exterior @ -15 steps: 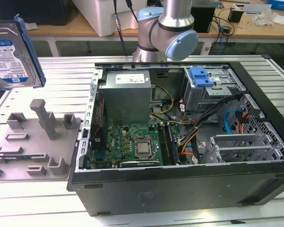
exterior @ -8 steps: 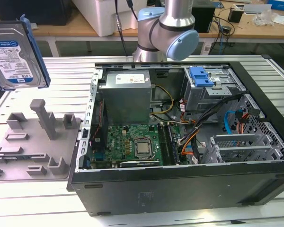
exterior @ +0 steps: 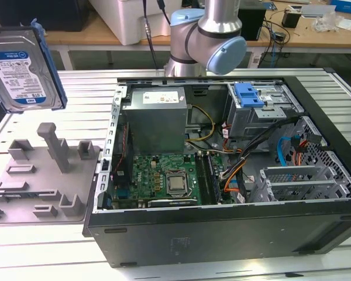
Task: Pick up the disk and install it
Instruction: 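Pick up the disk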
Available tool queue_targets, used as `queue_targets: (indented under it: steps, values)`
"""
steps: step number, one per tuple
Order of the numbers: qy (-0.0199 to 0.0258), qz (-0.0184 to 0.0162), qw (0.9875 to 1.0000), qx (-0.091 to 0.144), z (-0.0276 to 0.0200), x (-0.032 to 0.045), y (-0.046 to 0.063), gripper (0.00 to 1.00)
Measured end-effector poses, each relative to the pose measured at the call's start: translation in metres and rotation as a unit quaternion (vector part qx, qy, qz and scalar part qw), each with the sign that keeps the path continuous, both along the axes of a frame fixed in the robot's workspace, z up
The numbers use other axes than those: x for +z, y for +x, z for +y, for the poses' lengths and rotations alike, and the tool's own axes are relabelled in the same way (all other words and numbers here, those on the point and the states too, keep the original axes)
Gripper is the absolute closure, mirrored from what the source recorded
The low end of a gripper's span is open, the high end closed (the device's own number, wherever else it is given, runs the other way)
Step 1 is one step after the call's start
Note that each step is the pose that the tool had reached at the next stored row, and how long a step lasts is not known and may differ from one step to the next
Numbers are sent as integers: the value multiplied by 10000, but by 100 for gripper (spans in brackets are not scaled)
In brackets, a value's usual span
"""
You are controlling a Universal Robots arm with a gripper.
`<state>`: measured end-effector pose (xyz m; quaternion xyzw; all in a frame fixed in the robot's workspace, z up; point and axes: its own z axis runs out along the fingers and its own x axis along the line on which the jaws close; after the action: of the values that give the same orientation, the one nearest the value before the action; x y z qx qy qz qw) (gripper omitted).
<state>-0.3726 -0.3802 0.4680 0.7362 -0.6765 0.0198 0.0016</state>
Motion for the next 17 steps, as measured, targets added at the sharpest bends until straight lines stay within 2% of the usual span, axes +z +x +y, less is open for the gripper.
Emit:
queue_targets:
  steps: [14,17]
  values:
    - [55,5,9999,106,-120,7,206,63]
    - [55,5,9999,111,-121,7,208,63]
